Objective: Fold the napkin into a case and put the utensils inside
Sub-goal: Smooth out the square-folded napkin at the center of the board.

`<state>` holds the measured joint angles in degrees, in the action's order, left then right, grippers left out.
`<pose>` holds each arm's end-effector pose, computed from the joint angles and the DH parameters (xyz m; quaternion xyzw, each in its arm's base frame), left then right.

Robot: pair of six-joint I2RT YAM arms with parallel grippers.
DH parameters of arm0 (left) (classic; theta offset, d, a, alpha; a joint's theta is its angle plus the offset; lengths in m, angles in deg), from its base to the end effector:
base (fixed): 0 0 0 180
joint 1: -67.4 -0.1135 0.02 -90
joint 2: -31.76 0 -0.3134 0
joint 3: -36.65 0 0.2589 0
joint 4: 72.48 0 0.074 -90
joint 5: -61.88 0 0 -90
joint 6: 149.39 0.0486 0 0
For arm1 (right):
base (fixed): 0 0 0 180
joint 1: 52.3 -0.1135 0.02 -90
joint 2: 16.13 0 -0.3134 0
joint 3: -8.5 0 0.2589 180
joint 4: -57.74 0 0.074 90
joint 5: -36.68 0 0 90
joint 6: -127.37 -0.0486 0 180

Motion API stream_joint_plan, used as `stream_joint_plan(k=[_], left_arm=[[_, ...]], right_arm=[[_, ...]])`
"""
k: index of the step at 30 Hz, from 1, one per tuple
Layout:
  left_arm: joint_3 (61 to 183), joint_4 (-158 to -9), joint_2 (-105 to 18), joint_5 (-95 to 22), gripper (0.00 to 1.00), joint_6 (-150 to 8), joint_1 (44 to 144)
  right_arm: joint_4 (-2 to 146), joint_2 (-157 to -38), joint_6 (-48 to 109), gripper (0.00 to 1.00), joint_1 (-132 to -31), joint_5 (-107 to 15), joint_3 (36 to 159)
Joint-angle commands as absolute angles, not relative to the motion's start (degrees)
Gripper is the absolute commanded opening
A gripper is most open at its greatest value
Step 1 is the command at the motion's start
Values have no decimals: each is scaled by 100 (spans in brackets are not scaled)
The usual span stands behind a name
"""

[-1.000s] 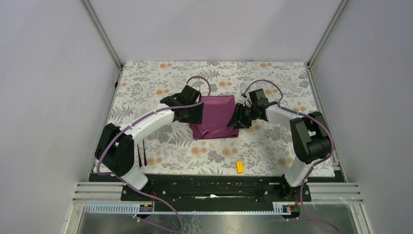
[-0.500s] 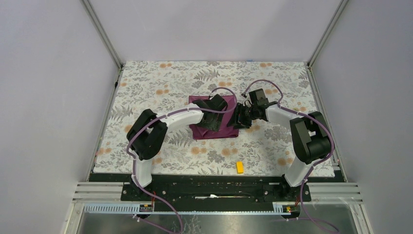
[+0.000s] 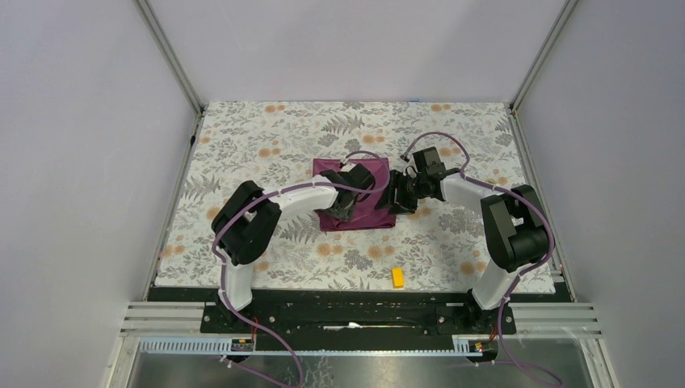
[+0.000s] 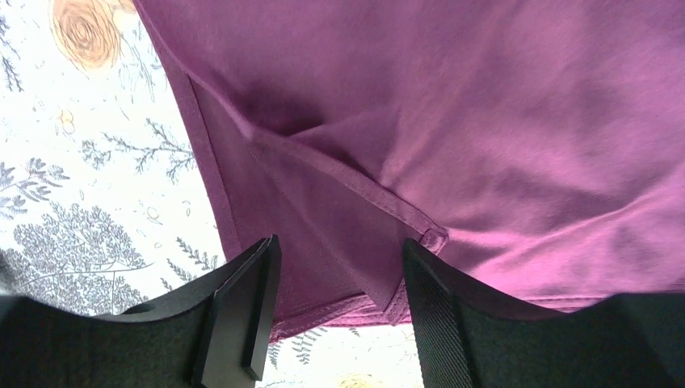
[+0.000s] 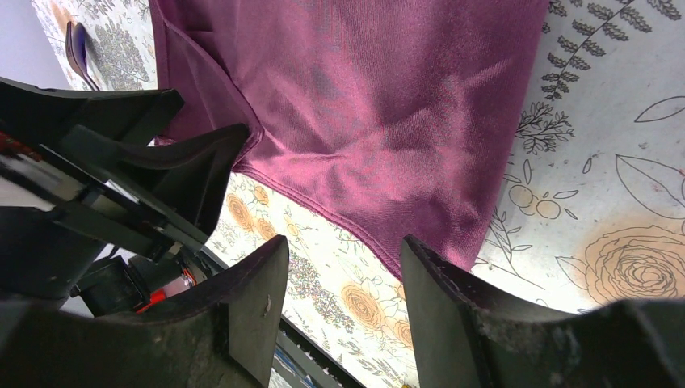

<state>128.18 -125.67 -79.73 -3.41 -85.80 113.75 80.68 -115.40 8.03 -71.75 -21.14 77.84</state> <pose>0.2994 -0.2844 0.2037 0.1364 0.9571 0.0855 0.2408 0.3349 0.1457 0.2018 -0.0094 0.9150 0.3656 0.1701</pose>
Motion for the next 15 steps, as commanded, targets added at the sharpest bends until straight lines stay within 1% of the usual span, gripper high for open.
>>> stream_joint_plan(k=[1,7,10,15], left_arm=[[12610,-12543,-7611,-90,65,-8556,11364],[12570,-12339,-7256,-511,80,-8728,11363],[12652,-12233,-7315,-865,87,-8870,11383],[12692,-12256,-7562,-713,87,-8833,11434]], right_arm=[[7954,-11415,906,60,-7164,-2081,7879],[7915,-11446,897,61,-7164,-2071,7836],[7865,-11452,867,61,-7164,-2056,7792],[7832,-11413,843,60,-7164,-2012,7756]])
